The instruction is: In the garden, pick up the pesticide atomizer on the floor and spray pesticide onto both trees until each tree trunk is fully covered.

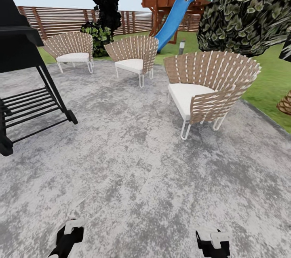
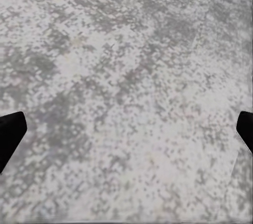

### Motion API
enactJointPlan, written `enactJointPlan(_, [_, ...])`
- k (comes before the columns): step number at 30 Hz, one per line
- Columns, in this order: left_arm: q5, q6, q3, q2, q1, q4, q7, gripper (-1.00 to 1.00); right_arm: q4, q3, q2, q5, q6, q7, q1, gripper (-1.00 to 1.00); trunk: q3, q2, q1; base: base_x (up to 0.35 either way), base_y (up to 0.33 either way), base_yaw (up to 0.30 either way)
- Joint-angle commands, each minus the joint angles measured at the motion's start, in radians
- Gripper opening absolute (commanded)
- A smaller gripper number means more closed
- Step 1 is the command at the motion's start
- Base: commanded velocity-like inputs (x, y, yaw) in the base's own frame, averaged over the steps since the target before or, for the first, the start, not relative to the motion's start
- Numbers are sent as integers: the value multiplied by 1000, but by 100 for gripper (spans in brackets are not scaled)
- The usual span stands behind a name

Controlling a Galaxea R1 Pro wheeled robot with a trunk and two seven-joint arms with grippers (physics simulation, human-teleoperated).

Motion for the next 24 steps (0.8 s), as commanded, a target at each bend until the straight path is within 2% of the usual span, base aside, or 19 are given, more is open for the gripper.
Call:
enactJointPlan(1, [5, -3, 0, 0, 0, 0, 0, -100, 1, -4, 1, 11, -3, -4, -1, 100, 0, 0, 0, 0, 0, -208])
enactJointPlan(7, [5, -3, 0, 0, 0, 0, 0, -100, 1, -4, 1, 11, -3, -4, -1, 100, 6, 0, 0, 0, 0, -208])
enactJointPlan(13, [7, -13, -1, -2, 41, 5, 1, -100, 1, -5, -1, 11, -3, -4, -1, 100, 12, 0, 0, -29, 0, -219])
enactJointPlan(18, [7, -17, -2, -5, 52, 6, -1, -100, 1, -5, -1, 11, -3, -4, -1, 100, 14, 0, 0, -264, 25, -273])
enactJointPlan(24, [7, -18, -3, -10, 55, 8, -3, -100, 1, -4, 2, 11, -3, -4, -1, 100, 15, 0, 0, -319, 141, -296])
